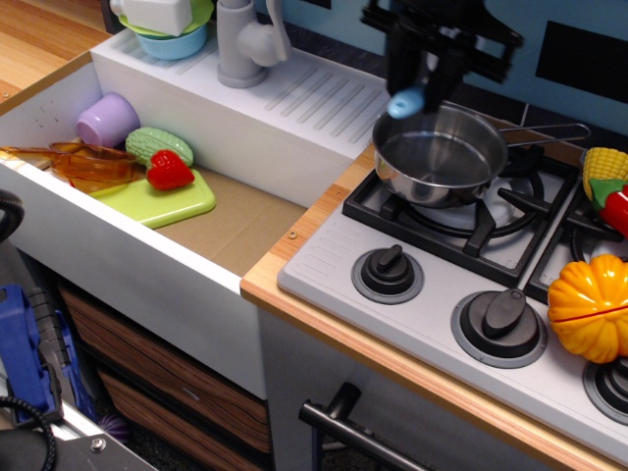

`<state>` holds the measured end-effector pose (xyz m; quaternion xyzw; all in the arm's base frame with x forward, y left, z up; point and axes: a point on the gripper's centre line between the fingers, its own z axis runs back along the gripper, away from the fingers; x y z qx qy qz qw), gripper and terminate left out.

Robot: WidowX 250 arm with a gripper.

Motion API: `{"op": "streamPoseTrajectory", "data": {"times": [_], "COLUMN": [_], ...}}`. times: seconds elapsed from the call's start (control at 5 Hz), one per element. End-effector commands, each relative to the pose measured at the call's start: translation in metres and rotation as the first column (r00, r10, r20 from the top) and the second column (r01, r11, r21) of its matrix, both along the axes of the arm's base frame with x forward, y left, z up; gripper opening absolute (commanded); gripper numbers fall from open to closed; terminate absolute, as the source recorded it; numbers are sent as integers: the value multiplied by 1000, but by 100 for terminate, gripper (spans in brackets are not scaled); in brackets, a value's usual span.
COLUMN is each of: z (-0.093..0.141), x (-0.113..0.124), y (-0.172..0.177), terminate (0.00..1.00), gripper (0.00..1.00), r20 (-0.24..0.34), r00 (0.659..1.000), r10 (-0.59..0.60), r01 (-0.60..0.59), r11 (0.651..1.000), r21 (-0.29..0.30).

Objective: Put spatula in pan

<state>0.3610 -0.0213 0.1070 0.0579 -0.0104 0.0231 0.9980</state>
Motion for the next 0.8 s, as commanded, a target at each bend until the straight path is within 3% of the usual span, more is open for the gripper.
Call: {"op": "streamPoseTrajectory", "data": {"times": [0.0,0.2,0.4,0.6], "z": [6,-5,-5,-5], "x": [8,4,4,4], "y": [-4,6,6,6], "terminate": [0,0,0,100], "gripper": [0,100,100,100], "r20": [82,150,150,150], "r00": [997,989,989,989], "r10": [9,-12,-12,-12], "r01": [-5,27,27,27], "r11": [999,995,995,995], "r21": [-50,-93,-93,-93]}}
